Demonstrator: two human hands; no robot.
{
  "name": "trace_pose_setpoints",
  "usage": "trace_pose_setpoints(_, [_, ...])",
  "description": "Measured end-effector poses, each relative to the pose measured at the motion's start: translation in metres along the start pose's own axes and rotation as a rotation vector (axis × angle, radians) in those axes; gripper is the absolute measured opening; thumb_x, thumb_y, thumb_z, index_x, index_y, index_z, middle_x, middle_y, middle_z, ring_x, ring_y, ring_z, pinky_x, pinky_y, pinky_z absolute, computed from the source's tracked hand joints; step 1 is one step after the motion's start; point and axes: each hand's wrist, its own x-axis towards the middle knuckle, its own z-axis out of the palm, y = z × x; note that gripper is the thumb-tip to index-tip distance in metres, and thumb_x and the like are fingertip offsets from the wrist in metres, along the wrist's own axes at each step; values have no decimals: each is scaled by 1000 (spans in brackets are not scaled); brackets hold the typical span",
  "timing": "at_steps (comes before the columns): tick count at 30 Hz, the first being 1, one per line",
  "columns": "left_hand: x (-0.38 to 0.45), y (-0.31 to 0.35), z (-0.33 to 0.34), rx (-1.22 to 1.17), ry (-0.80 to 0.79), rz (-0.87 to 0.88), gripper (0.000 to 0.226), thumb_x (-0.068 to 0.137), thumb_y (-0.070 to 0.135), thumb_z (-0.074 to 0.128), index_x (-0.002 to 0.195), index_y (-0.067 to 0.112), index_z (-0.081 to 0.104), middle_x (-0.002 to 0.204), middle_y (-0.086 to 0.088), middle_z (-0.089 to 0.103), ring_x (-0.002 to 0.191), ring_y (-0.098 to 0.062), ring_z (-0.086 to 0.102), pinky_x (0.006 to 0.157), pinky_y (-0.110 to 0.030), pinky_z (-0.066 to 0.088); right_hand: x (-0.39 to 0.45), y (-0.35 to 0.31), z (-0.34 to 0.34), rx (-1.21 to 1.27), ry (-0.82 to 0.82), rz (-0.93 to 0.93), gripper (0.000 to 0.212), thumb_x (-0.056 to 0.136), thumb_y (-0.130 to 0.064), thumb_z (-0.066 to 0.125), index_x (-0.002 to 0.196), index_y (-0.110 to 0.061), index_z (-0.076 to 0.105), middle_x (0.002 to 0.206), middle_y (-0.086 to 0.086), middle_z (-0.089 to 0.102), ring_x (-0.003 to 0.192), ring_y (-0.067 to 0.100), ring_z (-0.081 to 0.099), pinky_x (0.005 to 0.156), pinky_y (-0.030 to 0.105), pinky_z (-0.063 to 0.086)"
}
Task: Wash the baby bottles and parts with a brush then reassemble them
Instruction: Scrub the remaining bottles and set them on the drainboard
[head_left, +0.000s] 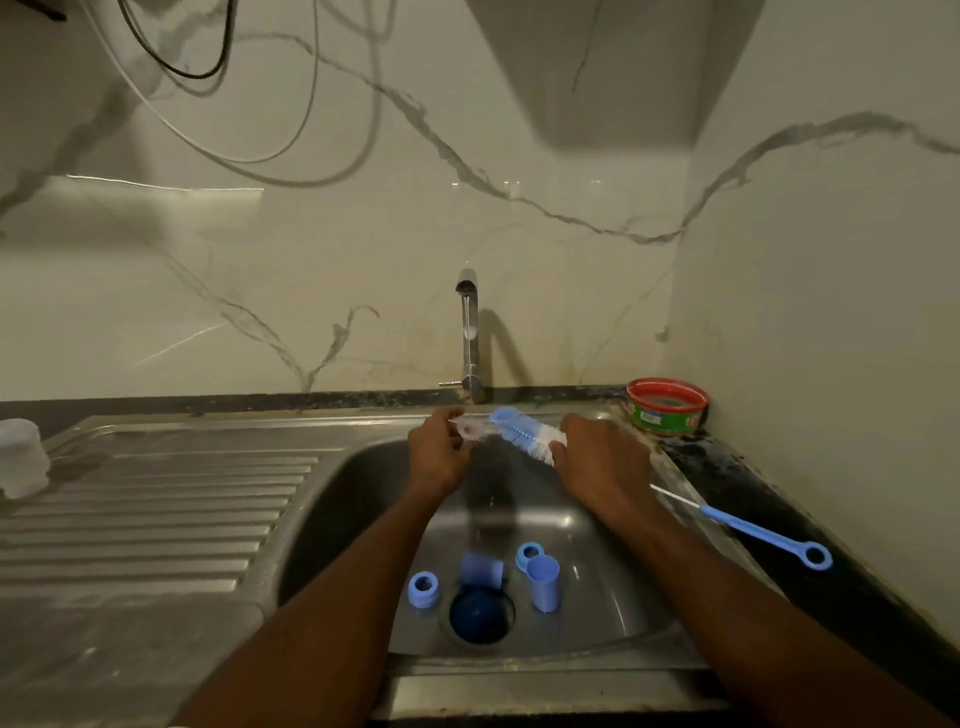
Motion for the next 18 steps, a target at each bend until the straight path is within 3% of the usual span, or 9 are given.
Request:
trace_pose_setpoints(5, [4, -7, -2, 17, 18, -76, 29, 83, 22, 83, 107, 14, 69, 96, -2, 74, 88, -13, 68, 83, -27, 55, -3, 0, -1, -3, 12, -15, 28, 96, -42, 59, 118, -24, 61, 113, 5, 67, 102, 26, 65, 69, 32, 39])
trace_pose_setpoints(12, [-1, -4, 0, 49, -42, -1, 30, 83, 24, 83, 110, 13, 75, 95, -2, 77, 84, -8, 71, 84, -31, 60, -3, 1, -1, -19, 11, 4, 29, 95, -42, 61, 117, -25, 61, 111, 4, 68, 100, 25, 65, 69, 32, 41])
trace_pose_setpoints(18, [0, 6, -17, 587, -98, 256, 17, 89, 21, 75, 106, 19, 72, 101, -2, 71, 89, -14, 66, 83, -30, 55, 3, 4, -3, -218, 45, -44, 22, 96, -36, 61, 115, -26, 65, 109, 1, 69, 99, 23, 67, 66, 32, 43])
